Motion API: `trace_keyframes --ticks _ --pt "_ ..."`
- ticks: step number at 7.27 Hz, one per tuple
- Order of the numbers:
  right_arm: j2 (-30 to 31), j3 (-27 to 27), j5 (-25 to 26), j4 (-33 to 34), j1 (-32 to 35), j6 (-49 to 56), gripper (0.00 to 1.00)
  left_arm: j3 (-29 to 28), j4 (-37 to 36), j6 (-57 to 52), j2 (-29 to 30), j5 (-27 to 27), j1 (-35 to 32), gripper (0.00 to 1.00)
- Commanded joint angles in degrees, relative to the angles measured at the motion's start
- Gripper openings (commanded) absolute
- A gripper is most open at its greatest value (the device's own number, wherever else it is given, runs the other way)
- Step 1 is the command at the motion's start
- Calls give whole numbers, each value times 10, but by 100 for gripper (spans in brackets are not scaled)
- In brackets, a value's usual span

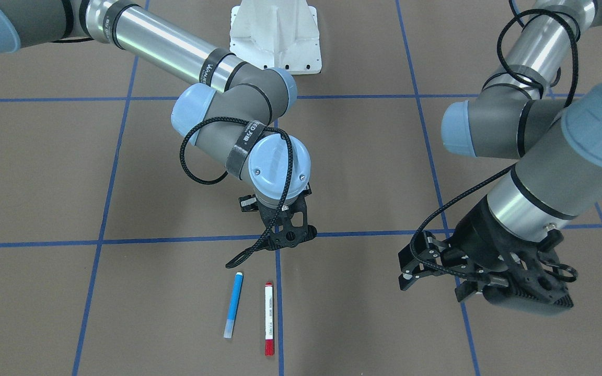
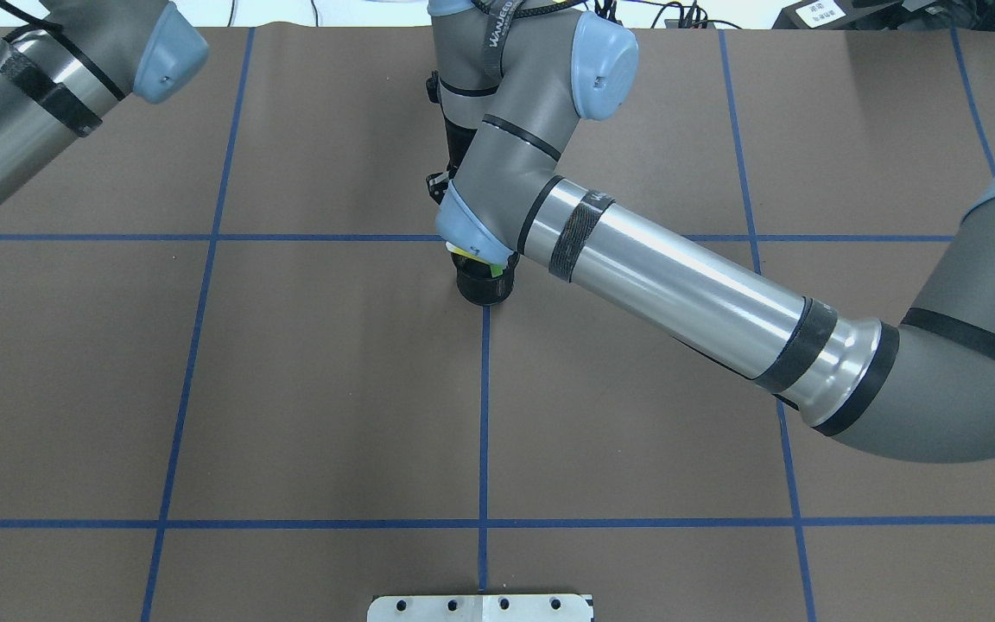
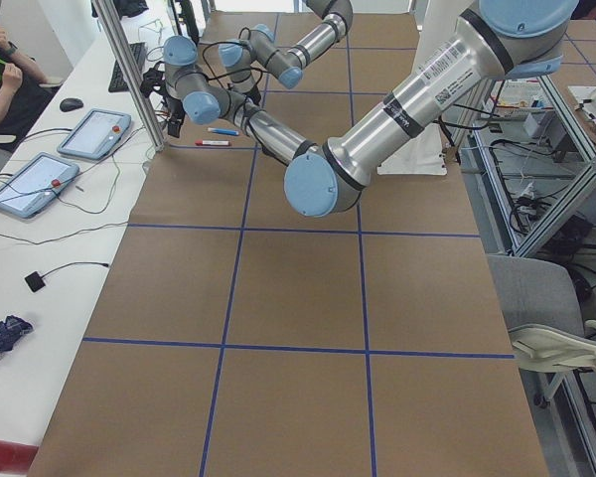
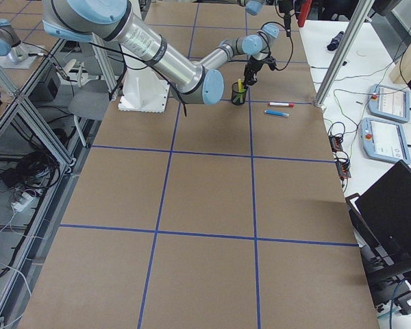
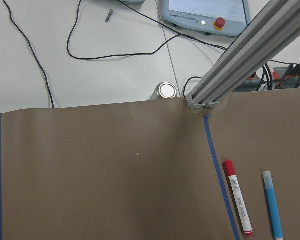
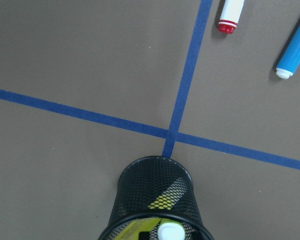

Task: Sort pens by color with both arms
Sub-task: 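Lower the right gripper into the cup onto the green highlighter and grasp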

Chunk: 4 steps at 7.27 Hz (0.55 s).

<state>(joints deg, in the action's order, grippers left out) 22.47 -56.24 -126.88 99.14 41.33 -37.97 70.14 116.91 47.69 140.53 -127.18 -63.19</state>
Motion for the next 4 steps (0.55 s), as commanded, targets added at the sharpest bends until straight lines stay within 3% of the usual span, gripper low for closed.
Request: trace_keyframes --ticks 1,4 --pt "-1 0 15 -2 0 0 35 0 0 1 0 0 0 100" --pt "-1 3 30 -24 -4 -11 33 1 0 13 2 -1 2 100"
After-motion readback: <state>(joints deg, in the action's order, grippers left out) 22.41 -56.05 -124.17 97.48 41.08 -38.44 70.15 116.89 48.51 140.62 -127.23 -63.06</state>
